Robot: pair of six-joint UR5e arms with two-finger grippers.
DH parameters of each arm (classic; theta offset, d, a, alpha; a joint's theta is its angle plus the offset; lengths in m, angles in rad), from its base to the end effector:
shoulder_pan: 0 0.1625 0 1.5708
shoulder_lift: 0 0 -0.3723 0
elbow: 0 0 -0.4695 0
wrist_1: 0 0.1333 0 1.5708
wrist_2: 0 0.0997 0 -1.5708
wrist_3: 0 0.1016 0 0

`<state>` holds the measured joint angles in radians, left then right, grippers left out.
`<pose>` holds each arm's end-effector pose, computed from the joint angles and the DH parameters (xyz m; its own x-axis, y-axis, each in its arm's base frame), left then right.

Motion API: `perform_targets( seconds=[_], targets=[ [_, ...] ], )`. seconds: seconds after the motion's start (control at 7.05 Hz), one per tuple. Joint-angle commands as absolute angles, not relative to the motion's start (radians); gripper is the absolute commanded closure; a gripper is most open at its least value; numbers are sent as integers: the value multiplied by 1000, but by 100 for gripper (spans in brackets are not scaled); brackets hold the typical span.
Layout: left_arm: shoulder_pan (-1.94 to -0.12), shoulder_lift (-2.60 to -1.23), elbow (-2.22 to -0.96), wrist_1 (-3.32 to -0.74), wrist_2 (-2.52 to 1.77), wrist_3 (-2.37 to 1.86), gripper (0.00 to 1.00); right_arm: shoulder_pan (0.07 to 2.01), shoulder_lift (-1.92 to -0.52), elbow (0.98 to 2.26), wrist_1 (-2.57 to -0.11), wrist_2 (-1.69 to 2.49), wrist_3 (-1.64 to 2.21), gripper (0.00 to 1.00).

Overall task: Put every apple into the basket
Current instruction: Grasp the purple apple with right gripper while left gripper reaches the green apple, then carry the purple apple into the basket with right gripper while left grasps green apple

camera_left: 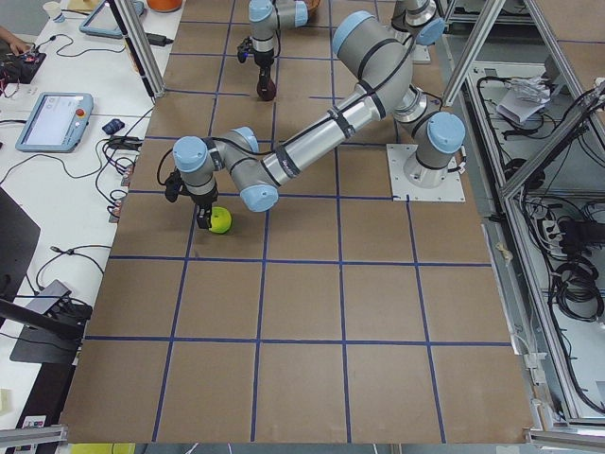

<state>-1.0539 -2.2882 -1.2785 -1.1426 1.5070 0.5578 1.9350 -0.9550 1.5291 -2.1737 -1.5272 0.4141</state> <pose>0.2602 -0.7406 0.1483 -0.9977 0.0419 0.0525 0.0400 0.9985 -0.0364 0.3823 -0.6161 0.1128 -0.9975 0.0490 -0.0515 0.0495 0.9987 -0.0088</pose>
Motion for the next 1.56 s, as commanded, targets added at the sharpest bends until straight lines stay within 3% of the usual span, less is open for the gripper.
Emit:
perform_targets(
  seconds=[0.0,0.28,0.43,0.57,0.85,1.14,1.42],
  targets=[
    [-1049,-2325,-1281,-1143,1503,548,0,1940,-953,1523,-2180,-1542,402,51],
    [-1049,-2330,-1290,-1143,1502,545,0,1877,-1033,1526,-2146,-1554,317,52],
    [-1048,-2329,-1289,-1143,1502,548,6,1771,-1101,1540,-2081,-1549,207,52],
    [-1046,-2313,-1287,-1155,1509,548,78,1676,-1177,1574,-2028,-1546,69,52],
    [-1103,-2223,-1278,-1283,1493,464,90,1439,-1335,1754,-2015,-1549,-293,52],
    [-1277,-2134,-1356,-1298,1479,369,93,1140,-1391,1908,-2139,-1540,-656,52],
    [-1534,-2099,-1466,-1141,1442,-34,93,923,-1391,1917,-2151,-1529,-997,50]
  ],
)
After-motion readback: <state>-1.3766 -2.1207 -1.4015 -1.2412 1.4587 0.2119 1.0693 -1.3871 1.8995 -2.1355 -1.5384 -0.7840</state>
